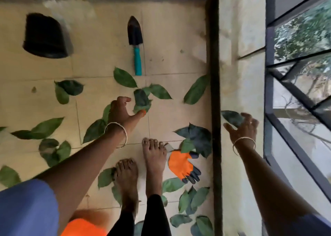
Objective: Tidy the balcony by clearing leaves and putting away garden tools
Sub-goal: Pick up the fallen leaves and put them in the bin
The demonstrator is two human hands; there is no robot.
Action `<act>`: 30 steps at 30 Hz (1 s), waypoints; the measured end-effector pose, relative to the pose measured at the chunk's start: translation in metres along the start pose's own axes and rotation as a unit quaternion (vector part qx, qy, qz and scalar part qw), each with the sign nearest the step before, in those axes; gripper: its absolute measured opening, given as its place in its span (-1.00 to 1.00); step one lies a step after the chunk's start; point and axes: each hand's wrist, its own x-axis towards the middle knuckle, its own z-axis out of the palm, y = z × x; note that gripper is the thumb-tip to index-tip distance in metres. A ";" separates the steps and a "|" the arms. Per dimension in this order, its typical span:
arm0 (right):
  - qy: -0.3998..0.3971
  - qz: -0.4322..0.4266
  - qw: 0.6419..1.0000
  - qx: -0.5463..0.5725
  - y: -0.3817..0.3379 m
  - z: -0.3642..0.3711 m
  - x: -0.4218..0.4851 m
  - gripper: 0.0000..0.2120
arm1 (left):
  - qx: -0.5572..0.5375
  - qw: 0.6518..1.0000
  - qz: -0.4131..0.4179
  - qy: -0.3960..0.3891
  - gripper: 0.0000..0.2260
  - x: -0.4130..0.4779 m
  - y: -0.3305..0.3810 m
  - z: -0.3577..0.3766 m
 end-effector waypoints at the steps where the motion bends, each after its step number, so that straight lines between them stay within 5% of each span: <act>1: 0.012 0.002 1.000 0.005 0.004 0.005 -0.001 -0.43 | 0.039 0.999 0.002 -0.010 -0.37 0.006 -0.004 0.001; 6: 0.085 -0.034 0.996 0.004 0.015 0.024 -0.012 -0.63 | 0.181 0.982 0.006 -0.046 -0.18 0.033 -0.022 0.002; 9: 0.086 0.022 0.994 0.057 0.009 0.025 -0.011 -0.51 | 0.210 0.976 0.016 -0.060 -0.12 0.050 -0.027 0.007; 12: 0.052 0.053 0.995 0.073 0.011 0.025 -0.007 -0.70 | 0.240 0.968 0.034 -0.058 -0.06 0.069 -0.025 0.014; 16: 0.077 -0.029 0.997 -0.013 0.002 0.033 -0.013 -0.84 | 0.264 0.963 0.035 -0.043 0.05 0.093 -0.019 0.023; 19: 0.127 -0.110 0.985 0.036 -0.035 0.043 -0.026 -0.82 | 0.286 0.957 0.038 -0.034 0.14 0.106 -0.016 0.030; 23: 0.057 -0.179 0.976 0.113 -0.096 0.066 -0.023 -0.91 | 0.314 0.947 0.037 -0.052 0.28 0.120 -0.014 0.037; 28: -0.013 -0.073 0.989 0.128 -0.137 0.102 0.021 -0.56 | 0.312 0.947 0.032 -0.070 0.38 0.136 -0.028 0.047; 30: -0.068 0.019 0.991 0.114 -0.146 0.107 0.040 -0.22 | 0.317 0.945 0.047 -0.061 0.35 0.140 -0.036 0.049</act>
